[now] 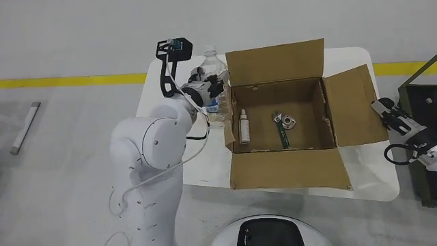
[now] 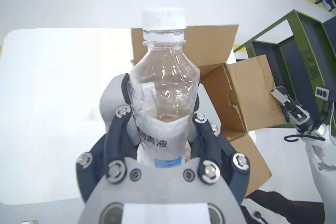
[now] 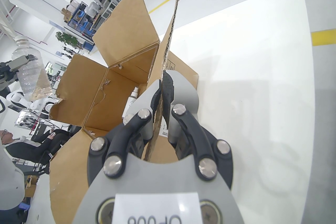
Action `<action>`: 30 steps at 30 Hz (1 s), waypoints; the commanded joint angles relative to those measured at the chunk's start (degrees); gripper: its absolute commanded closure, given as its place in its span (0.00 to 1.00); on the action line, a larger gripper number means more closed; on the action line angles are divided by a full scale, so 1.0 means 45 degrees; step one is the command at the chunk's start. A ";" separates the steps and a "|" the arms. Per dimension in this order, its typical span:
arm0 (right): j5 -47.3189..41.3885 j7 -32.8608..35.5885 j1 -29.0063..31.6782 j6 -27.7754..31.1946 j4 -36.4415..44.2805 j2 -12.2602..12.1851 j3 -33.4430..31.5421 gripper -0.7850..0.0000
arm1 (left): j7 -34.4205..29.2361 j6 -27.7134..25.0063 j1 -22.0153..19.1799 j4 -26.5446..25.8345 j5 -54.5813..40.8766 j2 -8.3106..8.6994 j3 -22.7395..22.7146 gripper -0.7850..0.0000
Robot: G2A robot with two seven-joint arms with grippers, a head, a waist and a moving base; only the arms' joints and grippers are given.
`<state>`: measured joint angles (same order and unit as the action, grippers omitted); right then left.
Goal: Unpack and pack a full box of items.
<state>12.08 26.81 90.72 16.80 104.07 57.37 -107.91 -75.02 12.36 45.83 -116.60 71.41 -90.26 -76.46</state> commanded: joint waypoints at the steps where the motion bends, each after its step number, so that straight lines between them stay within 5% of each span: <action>1: 0.0004 -0.0005 0.0023 0.0022 -0.0007 0.0004 -0.0013 1.00 | -0.0141 -0.0106 0.0118 -0.0340 0.0367 0.0084 -0.0463 1.00; 10: 0.0029 0.0009 0.0097 -0.0010 0.0050 0.0024 0.0010 1.00 | -0.1336 -0.1108 0.1093 0.0224 0.2656 0.0434 -0.1537 1.00; 16: 0.0050 0.0105 0.0010 0.0021 0.0037 0.0028 0.0097 1.00 | -0.2042 -0.2408 0.1505 0.1867 0.3718 0.0553 -0.0813 1.00; 24: 0.0083 0.0202 0.0004 0.0135 -0.0001 0.0028 0.0080 1.00 | -0.1409 -0.2559 0.1774 0.4101 0.4445 0.0549 0.0123 1.00; 30: 0.0116 0.0288 -0.0032 0.0152 -0.0098 0.0030 0.0144 1.00 | -0.1305 -0.2371 0.1780 0.4295 0.4421 0.0535 0.0163 1.00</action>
<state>12.51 28.05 90.60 17.44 103.65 57.51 -107.32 -80.87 1.73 53.84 -97.25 91.29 -87.86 -75.73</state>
